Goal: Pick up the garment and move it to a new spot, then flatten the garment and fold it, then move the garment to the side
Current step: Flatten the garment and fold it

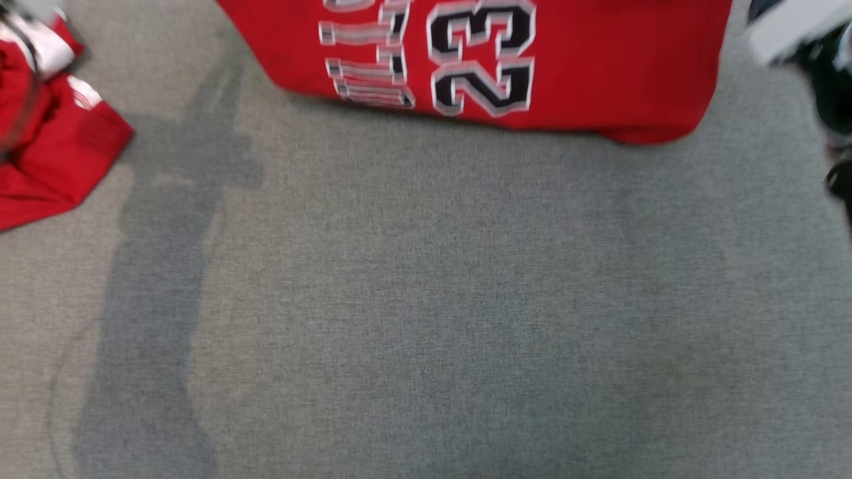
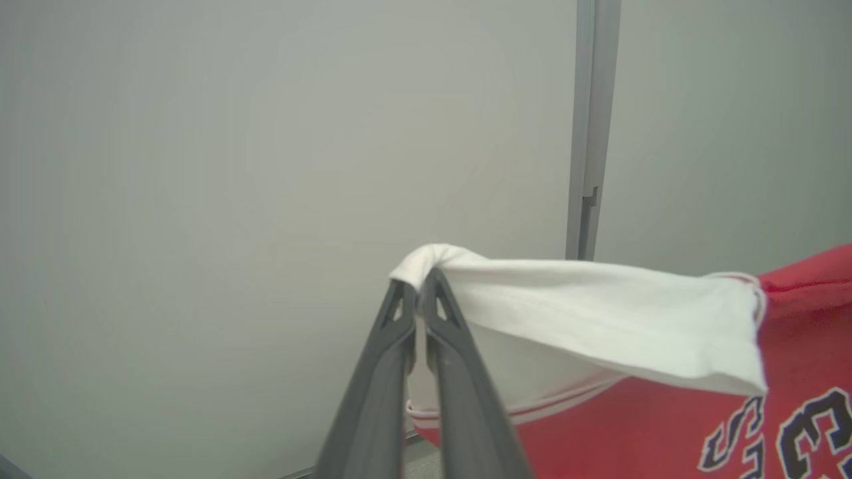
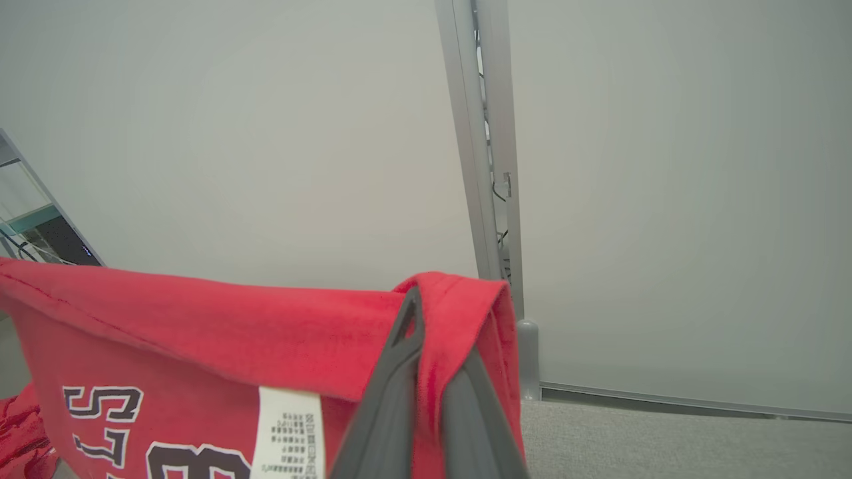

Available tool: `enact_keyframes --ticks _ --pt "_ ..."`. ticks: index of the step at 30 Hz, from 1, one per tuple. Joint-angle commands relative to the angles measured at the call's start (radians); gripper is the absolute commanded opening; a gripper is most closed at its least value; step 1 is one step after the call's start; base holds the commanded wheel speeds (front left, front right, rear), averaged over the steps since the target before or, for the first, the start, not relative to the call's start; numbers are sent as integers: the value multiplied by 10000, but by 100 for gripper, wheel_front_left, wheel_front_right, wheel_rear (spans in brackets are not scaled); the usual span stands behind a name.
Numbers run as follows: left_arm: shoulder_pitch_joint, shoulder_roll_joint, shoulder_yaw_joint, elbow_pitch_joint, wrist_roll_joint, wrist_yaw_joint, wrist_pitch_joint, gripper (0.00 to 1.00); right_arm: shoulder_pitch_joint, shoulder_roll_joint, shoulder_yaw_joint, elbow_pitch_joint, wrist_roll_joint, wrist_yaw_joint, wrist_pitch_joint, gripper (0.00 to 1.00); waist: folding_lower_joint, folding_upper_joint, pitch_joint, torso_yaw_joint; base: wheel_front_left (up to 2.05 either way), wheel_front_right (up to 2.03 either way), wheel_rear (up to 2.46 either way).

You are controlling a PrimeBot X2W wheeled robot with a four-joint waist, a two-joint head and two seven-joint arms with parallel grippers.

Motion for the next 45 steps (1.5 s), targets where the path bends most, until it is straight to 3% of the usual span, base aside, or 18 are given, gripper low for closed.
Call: enact_keyframes --ticks 1,7,14,22,33,45 --pt "-755 208 -273 298 129 -10 -102 0 -557 -156 56 246 -39 17 -10 0 0 0 593 16 0 0 0" --pt "-3562 465 -1209 1742 -96 -15 -643 0 -3118 -359 295 1368 -314 9 -430 0 0 0 1289 27 0 0 0" --pt "-5915 430 -1458 3166 -685 -17 -1394 0 -5603 -214 254 2584 -618 8 -1528 0 0 0 1822 20 0 0 0" --pt "-7096 135 -2062 4089 -1080 -18 -2328 0 -6454 38 733 3441 -450 9 -2421 0 0 0 1832 42 0 0 0" --pt "-5478 168 -3869 3769 -2522 -19 -1768 0 -4867 -69 1664 4046 349 9 -2356 0 0 0 1201 196 0 0 0" --pt "-1809 1825 -5424 1308 -5821 -19 115 0 -1156 -857 3919 2580 2892 9 -1057 0 0 0 -773 130 0 0 0"
